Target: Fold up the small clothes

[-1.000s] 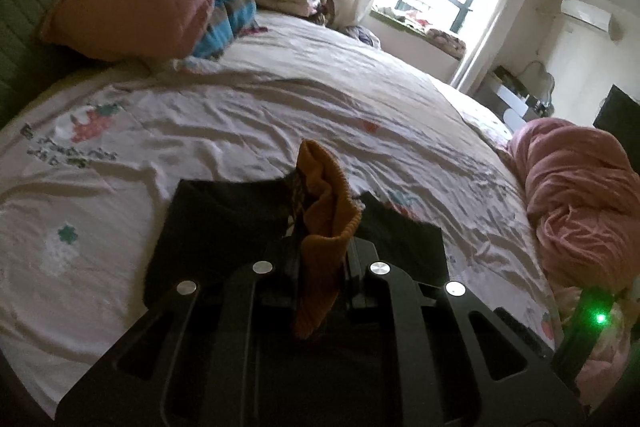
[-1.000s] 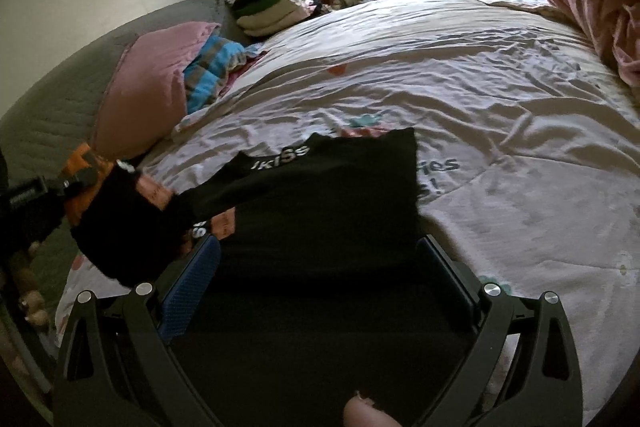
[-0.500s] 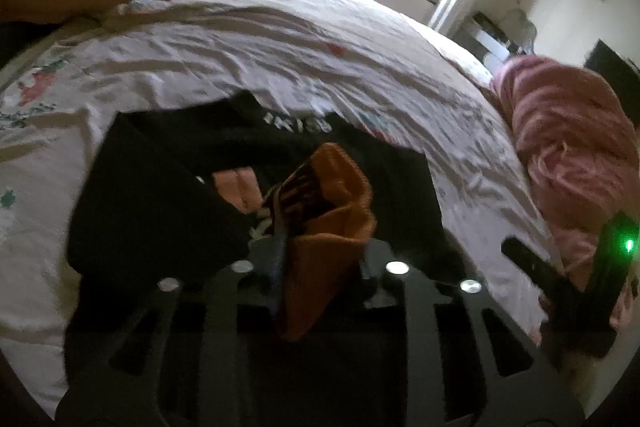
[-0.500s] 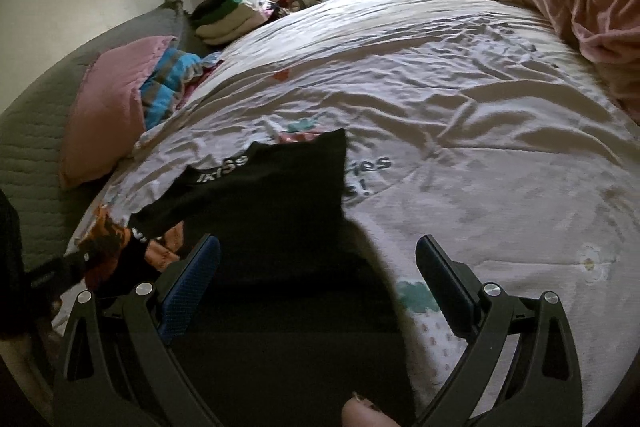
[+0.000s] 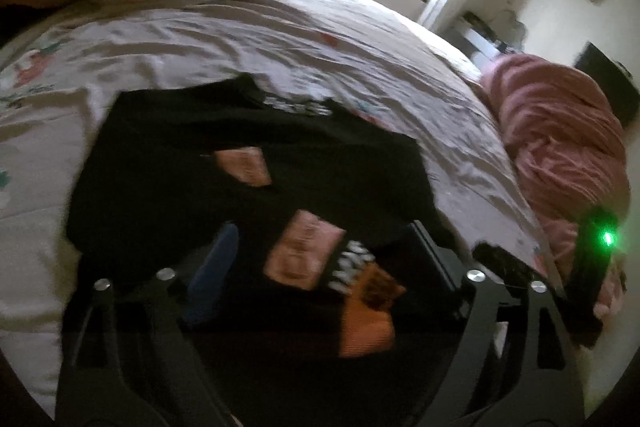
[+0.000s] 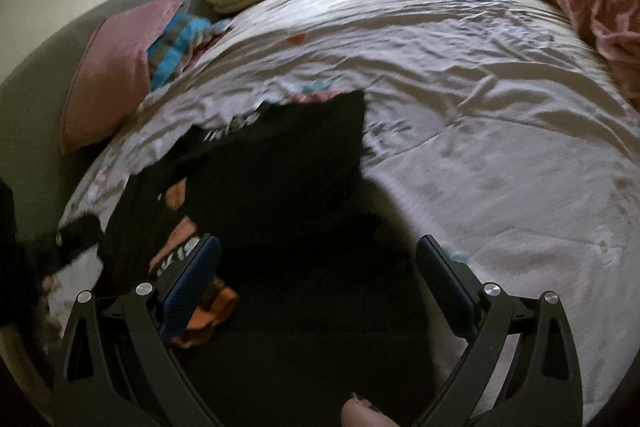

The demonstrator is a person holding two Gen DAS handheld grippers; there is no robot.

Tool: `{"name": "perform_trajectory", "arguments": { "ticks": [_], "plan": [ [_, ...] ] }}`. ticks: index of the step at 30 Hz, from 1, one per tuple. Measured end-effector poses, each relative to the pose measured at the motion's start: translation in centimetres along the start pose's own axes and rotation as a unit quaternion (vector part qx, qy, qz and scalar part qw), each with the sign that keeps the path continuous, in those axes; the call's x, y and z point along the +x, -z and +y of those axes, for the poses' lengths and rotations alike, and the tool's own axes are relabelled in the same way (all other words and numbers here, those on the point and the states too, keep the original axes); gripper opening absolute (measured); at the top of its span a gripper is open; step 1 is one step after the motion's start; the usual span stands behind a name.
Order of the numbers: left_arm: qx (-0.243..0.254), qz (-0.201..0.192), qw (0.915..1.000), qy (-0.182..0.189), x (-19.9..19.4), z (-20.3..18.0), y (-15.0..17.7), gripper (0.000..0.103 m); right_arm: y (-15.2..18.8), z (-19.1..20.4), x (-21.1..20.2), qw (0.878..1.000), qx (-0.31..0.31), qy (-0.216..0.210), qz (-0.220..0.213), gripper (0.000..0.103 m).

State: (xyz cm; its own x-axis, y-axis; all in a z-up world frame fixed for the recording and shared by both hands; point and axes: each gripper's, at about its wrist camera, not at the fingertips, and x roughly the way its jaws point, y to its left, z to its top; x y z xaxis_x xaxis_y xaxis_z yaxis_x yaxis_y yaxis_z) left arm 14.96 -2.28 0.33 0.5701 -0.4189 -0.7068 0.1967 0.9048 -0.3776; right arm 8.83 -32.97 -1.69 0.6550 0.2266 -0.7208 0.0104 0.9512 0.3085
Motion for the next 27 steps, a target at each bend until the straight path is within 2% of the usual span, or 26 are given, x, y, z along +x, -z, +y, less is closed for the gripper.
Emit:
{"name": "perform_trajectory", "arguments": {
  "ticks": [2, 4, 6, 10, 11, 13, 14, 16, 17, 21, 27],
  "plan": [
    [-0.014, -0.005, 0.9999, -0.008, -0.5, 1.2, -0.2, 0.081, 0.6, 1.2, 0.7, 1.0, -0.011, -0.012, 0.018, 0.097],
    [-0.024, -0.015, 0.999, -0.035, -1.2, 2.4, -0.4, 0.088, 1.4, 2.5, 1.6, 0.999, -0.022, -0.025, 0.038, 0.095],
    [-0.032, -0.026, 0.9974, -0.06, -1.9, 3.6, -0.4, 0.091, 2.2, 4.4, 2.6, 0.996, -0.042, -0.045, 0.062, 0.086],
    [-0.049, -0.037, 0.9954, -0.074, -2.9, 5.1, -0.5, 0.093, 3.2, 6.9, 4.9, 0.992, -0.053, -0.058, 0.099, 0.08],
    [-0.051, -0.039, 0.9951, -0.075, -3.0, 5.4, -0.4, 0.093, 3.3, 7.2, 5.4, 0.992, -0.051, -0.055, 0.104, 0.075],
    [-0.05, -0.044, 0.9943, -0.083, -3.5, 5.7, -0.3, 0.093, 3.7, 7.9, 6.1, 0.992, -0.057, -0.044, 0.105, 0.061],
    [-0.05, -0.046, 0.9938, -0.087, -3.7, 6.0, -0.3, 0.093, 3.8, 8.3, 6.2, 0.992, -0.064, -0.043, 0.1, 0.044],
    [-0.056, -0.051, 0.9931, -0.09, -4.0, 6.5, -0.4, 0.093, 3.6, 8.8, 5.8, 0.992, -0.076, -0.046, 0.086, 0.023],
    [-0.06, -0.053, 0.9928, -0.089, -4.1, 6.8, -0.4, 0.093, 3.3, 8.9, 5.5, 0.992, -0.08, -0.057, 0.078, 0.008],
    [-0.075, -0.064, 0.991, -0.091, -4.8, 7.8, -0.5, 0.093, 0.8, 10.4, 3.2, 0.989, -0.126, -0.079, 0.027, 0.008],
    [-0.087, -0.076, 0.988, -0.103, -5.7, 8.9, -0.7, 0.093, -4.9, 13.1, -0.6, 0.973, -0.199, -0.103, -0.046, 0.007]
  ]
}}
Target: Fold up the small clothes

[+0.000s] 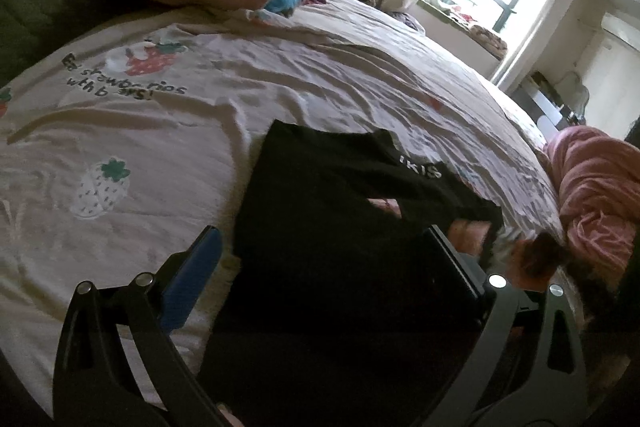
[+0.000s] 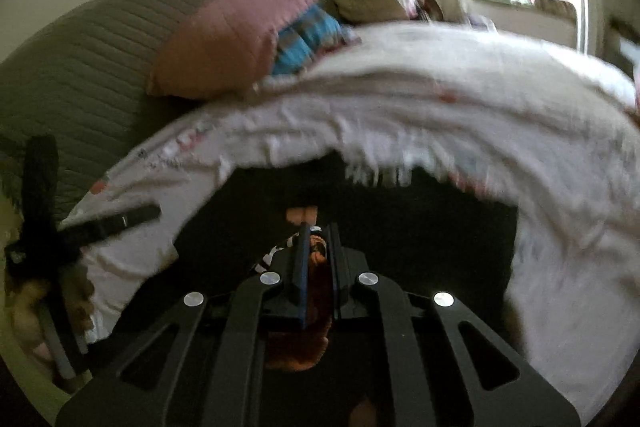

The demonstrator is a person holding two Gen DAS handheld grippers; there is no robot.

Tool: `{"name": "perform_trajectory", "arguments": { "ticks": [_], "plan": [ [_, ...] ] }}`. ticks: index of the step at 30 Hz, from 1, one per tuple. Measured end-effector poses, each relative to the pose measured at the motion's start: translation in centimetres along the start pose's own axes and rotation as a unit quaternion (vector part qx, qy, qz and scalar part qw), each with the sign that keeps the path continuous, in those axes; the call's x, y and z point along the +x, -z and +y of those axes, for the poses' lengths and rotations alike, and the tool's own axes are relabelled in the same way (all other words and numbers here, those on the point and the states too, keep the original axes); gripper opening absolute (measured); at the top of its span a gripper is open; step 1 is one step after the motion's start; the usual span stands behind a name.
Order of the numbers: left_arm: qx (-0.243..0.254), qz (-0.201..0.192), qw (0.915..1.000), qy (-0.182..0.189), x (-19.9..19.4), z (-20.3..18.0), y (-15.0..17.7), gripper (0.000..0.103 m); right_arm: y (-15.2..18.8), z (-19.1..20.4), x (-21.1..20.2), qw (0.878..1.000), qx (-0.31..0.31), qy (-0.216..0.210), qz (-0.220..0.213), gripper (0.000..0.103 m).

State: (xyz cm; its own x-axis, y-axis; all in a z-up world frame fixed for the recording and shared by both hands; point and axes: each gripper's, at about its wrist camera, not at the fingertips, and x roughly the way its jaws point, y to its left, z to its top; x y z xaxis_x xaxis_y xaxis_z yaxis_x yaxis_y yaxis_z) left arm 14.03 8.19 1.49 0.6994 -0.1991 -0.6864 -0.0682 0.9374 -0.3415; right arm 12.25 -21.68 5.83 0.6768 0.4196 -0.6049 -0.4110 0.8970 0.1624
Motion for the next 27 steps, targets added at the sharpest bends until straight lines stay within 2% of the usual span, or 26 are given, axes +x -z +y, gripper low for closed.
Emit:
{"name": "perform_trajectory", "arguments": {
  "ticks": [4, 6, 9, 16, 20, 27],
  "plan": [
    [-0.004, -0.002, 1.0, -0.002, 0.0, 0.4, -0.2, 0.093, -2.8, -0.6, -1.4, 0.998, -0.048, 0.028, -0.041, 0.007],
    [-0.001, 0.0, 1.0, 0.0, 0.2, 0.3, -0.2, 0.093, -3.2, -1.4, -1.3, 0.996, -0.058, 0.045, -0.045, 0.007],
    [0.008, 0.006, 0.9999, -0.001, 0.7, -0.1, -0.1, 0.093, -2.7, -3.1, -0.2, 0.995, -0.055, 0.073, -0.033, 0.007],
    [0.024, 0.018, 0.9996, -0.002, 1.9, -1.3, 0.1, 0.093, -0.3, -5.3, 1.6, 0.994, -0.028, 0.107, -0.017, 0.007],
    [0.035, 0.022, 0.9991, -0.006, 2.6, -2.0, 0.1, 0.093, 0.6, -6.3, 2.2, 0.994, -0.011, 0.113, -0.006, 0.007],
    [0.059, 0.029, 0.9978, -0.01, 4.5, -3.5, -0.3, 0.093, 1.2, -6.8, 3.2, 0.99, -0.017, 0.136, 0.009, 0.007]
  ]
}}
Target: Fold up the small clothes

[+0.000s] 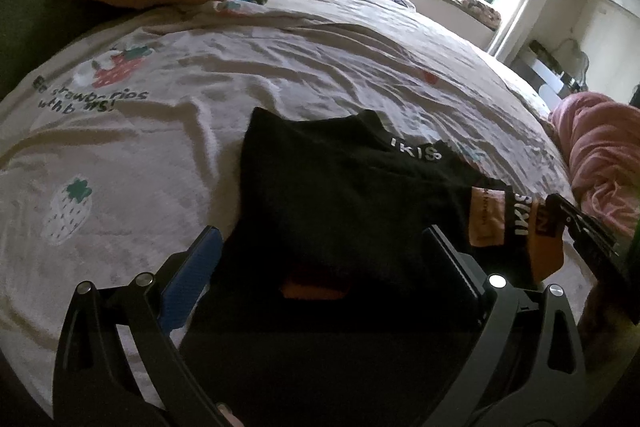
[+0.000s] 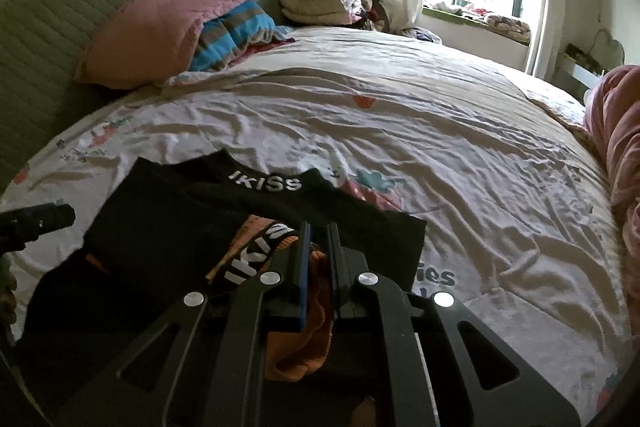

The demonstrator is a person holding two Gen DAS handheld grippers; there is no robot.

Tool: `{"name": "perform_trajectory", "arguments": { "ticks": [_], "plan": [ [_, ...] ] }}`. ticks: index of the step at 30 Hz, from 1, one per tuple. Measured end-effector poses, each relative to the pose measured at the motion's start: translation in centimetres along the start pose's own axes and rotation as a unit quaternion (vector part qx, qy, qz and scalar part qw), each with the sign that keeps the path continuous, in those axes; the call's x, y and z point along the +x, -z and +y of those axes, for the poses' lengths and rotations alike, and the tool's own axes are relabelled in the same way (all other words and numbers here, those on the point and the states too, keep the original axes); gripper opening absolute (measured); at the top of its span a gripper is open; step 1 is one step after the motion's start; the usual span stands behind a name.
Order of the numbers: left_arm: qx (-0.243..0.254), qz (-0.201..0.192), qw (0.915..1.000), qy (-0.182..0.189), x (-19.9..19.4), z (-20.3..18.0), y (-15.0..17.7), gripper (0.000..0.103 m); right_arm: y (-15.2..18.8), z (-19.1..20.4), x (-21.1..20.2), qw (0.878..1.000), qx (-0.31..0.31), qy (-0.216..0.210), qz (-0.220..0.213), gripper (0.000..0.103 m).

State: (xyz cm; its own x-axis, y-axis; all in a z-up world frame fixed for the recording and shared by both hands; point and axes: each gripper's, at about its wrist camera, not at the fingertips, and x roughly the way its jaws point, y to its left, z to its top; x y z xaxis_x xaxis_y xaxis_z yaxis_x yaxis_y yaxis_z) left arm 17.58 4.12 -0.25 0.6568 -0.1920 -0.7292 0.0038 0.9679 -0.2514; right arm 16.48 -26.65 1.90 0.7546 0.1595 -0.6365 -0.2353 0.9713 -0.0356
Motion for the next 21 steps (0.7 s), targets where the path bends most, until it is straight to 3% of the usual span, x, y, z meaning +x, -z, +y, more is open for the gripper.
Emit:
{"name": "perform_trajectory", "arguments": {
  "ticks": [8, 18, 20, 21],
  "plan": [
    [0.036, 0.016, 0.9992, -0.009, 2.4, -1.8, -0.3, 0.093, 0.4, -0.4, 1.0, 1.0, 0.001, 0.015, 0.016, 0.008],
    [0.033, 0.022, 0.9992, -0.012, 4.0, -0.9, 0.6, 0.093, 1.2, -1.0, 1.4, 0.998, 0.015, 0.049, 0.024, 0.008],
    [0.043, 0.019, 0.9988, -0.012, 4.1, -1.0, 0.6, 0.087, 1.4, -0.6, 1.3, 0.999, 0.013, 0.038, 0.028, 0.008],
    [0.047, 0.021, 0.9986, -0.01, 4.2, -1.1, 0.6, 0.077, 1.5, -0.2, 1.2, 0.999, 0.01, 0.033, 0.031, 0.009]
  ]
}}
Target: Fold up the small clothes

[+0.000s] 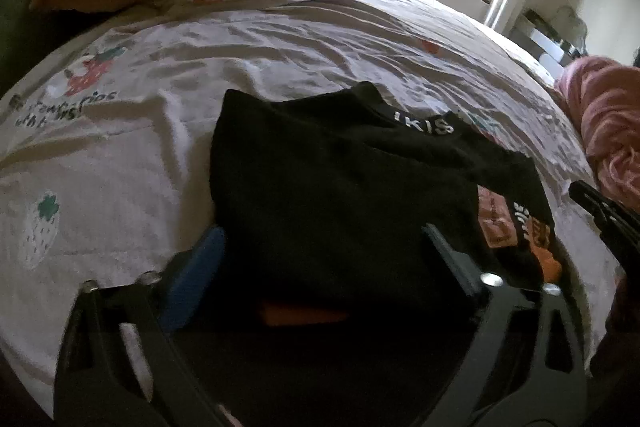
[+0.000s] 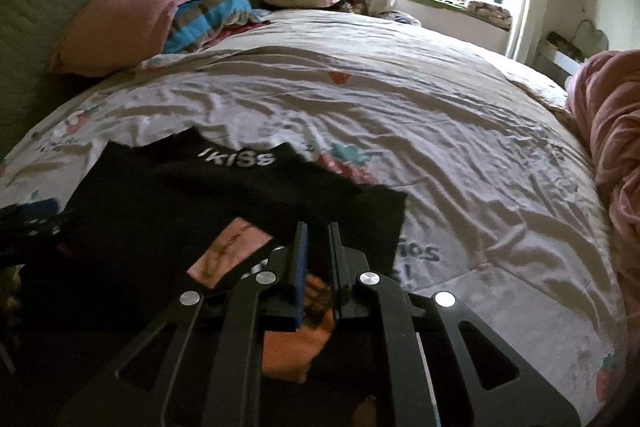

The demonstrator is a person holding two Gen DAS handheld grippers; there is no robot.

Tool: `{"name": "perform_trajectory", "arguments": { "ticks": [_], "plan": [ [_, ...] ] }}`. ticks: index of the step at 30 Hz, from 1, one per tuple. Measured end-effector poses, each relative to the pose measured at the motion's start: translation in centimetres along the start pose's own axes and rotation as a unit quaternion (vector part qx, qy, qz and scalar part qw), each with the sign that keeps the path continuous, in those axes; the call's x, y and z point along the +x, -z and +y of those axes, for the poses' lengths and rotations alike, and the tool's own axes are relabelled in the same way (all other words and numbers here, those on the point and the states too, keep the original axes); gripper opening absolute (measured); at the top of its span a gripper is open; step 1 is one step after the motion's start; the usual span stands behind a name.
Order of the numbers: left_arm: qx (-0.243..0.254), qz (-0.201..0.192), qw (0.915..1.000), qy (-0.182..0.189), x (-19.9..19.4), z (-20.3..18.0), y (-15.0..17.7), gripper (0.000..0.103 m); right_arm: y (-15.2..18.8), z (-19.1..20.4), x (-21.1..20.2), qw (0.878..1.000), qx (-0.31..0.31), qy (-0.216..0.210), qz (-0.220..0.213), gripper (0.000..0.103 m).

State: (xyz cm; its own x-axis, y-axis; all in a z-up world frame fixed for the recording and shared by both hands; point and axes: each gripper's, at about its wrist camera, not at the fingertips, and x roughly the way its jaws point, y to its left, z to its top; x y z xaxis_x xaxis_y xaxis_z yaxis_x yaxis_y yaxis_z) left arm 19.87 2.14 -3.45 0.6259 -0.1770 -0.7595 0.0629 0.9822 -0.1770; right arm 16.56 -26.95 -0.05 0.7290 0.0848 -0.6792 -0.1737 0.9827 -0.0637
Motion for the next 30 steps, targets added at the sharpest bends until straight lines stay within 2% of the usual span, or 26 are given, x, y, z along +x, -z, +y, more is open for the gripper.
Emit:
{"name": "perform_trajectory", "arguments": {
  "ticks": [1, 2, 4, 6, 10, 15, 18, 23, 25, 30],
  "plan": [
    [0.004, 0.001, 1.0, 0.004, 0.1, -0.1, 0.0, 0.066, 0.2, 0.5, 0.0, 1.0, -0.004, -0.009, 0.005, 0.009],
    [0.006, 0.002, 1.0, 0.006, 0.2, -0.2, 0.0, 0.061, 0.3, 1.0, 0.1, 1.0, -0.006, -0.019, 0.009, 0.009],
    [0.021, 0.006, 0.9997, 0.005, 0.5, -0.3, 0.2, 0.041, 0.6, 1.9, 0.2, 0.999, -0.006, -0.038, 0.016, 0.011],
    [0.027, 0.014, 0.9995, 0.009, 1.0, -0.2, 0.3, 0.032, 0.8, 3.0, 0.4, 0.998, -0.007, -0.06, 0.026, 0.012],
    [0.019, 0.042, 0.9989, 0.01, 2.2, 0.8, 1.2, 0.032, 1.2, 5.2, 1.0, 0.995, -0.018, -0.085, 0.041, 0.015],
    [0.015, 0.042, 0.9988, 0.018, 2.2, 1.3, 1.6, 0.032, 1.6, 6.8, 1.6, 0.993, -0.027, -0.101, 0.052, 0.021],
    [0.011, 0.042, 0.9989, 0.019, 2.2, 1.3, 1.5, 0.032, 2.1, 6.4, 2.3, 0.992, -0.017, -0.107, 0.066, 0.021],
    [0.009, 0.042, 0.9988, 0.022, 2.1, 1.3, 1.5, 0.032, 3.7, 4.0, 4.0, 0.99, 0.036, -0.092, 0.105, 0.019],
    [0.01, 0.042, 0.9988, 0.021, 2.0, 1.3, 1.6, 0.032, 4.2, 3.4, 4.3, 0.988, 0.053, -0.1, 0.107, 0.018],
    [0.009, 0.04, 0.9989, 0.02, 1.9, 1.3, 1.7, 0.032, 4.4, 4.1, 4.1, 0.99, 0.041, -0.085, 0.101, 0.02]
  ]
}}
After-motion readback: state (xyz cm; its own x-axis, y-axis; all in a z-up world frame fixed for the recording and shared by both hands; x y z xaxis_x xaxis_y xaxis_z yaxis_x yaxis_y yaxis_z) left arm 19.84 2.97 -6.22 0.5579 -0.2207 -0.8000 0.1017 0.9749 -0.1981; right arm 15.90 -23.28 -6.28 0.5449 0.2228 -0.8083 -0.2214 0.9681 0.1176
